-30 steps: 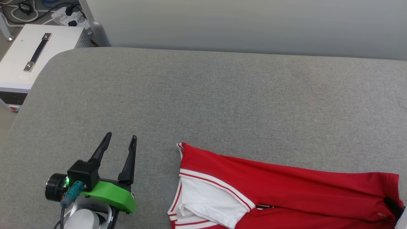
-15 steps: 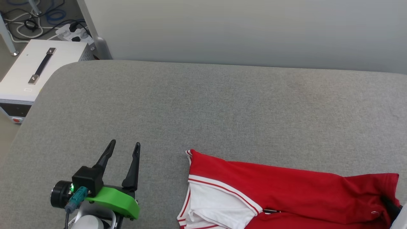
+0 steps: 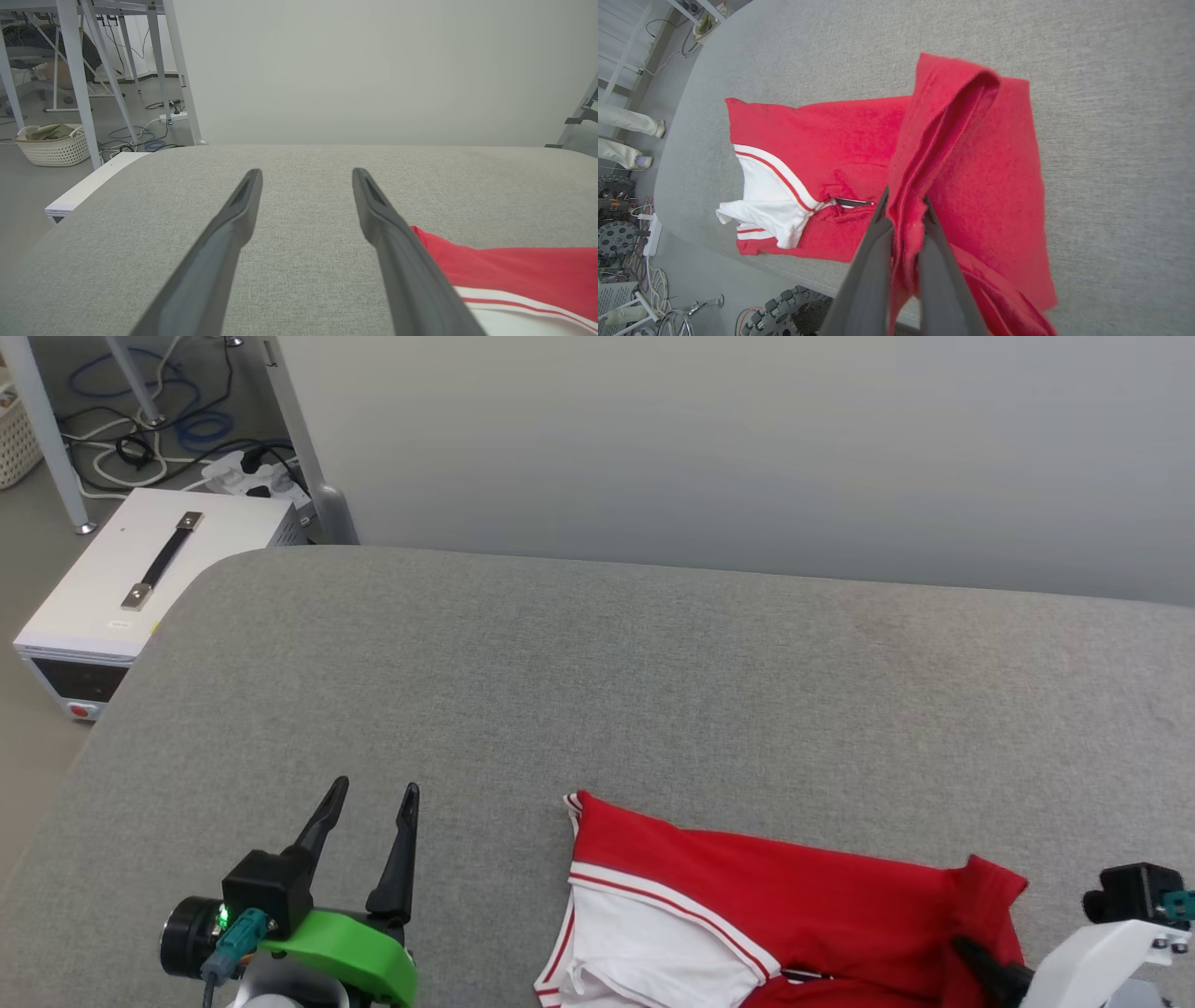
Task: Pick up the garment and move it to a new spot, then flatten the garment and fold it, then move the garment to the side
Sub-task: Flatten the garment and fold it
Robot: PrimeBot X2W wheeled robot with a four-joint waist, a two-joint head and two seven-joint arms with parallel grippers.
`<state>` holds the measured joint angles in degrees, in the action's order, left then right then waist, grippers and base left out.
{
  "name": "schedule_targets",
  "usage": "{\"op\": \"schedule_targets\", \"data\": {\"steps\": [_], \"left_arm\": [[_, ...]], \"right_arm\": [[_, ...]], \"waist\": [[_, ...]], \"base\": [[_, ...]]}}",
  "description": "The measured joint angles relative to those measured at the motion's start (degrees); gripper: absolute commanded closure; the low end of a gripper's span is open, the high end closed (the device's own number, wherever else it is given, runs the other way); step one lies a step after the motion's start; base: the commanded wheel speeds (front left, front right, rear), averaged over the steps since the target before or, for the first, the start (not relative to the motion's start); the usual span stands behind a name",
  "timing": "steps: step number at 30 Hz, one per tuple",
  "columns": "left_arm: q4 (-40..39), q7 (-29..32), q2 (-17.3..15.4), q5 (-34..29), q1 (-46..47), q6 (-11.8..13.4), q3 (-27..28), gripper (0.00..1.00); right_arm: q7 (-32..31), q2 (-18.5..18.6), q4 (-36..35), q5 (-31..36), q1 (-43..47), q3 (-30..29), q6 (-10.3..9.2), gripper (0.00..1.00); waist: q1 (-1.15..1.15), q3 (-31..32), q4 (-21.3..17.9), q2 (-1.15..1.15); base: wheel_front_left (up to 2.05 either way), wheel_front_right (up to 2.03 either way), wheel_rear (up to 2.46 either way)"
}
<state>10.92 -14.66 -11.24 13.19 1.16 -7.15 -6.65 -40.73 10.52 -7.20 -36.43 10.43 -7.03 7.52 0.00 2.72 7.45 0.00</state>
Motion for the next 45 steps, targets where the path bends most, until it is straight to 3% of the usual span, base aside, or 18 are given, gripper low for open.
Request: {"op": "schedule_targets", "data": {"steps": [5,11,21,33,34,35,45], "left_arm": [[-0.04,-0.01,0.24,0.0,-0.4,-0.02,0.1,0.0],[-0.02,-0.01,0.27,0.01,-0.53,-0.12,0.85,0.0],[0.21,-0.01,0.21,0.16,-0.49,-0.15,1.0,0.0],[0.74,-0.01,0.11,0.34,-0.41,-0.15,0.63,0.0],[0.75,-0.01,0.11,0.34,-0.41,-0.15,0.63,0.0],[0.79,-0.01,0.11,0.34,-0.41,-0.16,0.66,0.0],[1.56,-0.01,0.14,0.34,-0.38,-0.16,0.63,0.0]], "right_arm": [[-3.25,-6.26,-2.4,0.45,-0.07,3.53,0.0,1.0],[-1.01,-7.45,-1.16,-6.16,-1.83,7.51,0.0,1.0],[11.13,-7.61,12.01,-12.79,-8.59,16.79,-0.01,1.0],[20.35,-7.68,29.38,-12.29,-18.59,23.01,-0.01,1.0],[20.67,-7.66,30.38,-11.69,-19.14,23.37,-0.01,0.7],[21.16,-7.68,31.67,-11.24,-19.76,23.88,-0.02,0.0],[23.19,-7.78,32.05,-15.83,-23.18,32.78,-0.01,0.0]], "waist": [[0.0,0.51,1.63,0.0],[0.0,0.58,3.77,0.0],[0.0,-0.05,7.37,0.0],[0.0,-0.87,10.47,0.0],[0.0,-0.95,10.61,0.0],[0.0,-1.07,10.76,0.0],[0.0,-1.57,10.88,0.0]], "base": [[0.0,0.0,0.0],[0.0,0.0,0.0],[0.0,0.0,0.0],[0.0,0.0,0.0],[0.0,0.0,0.0],[0.0,0.0,0.0],[0.0,0.0,0.0]]}}
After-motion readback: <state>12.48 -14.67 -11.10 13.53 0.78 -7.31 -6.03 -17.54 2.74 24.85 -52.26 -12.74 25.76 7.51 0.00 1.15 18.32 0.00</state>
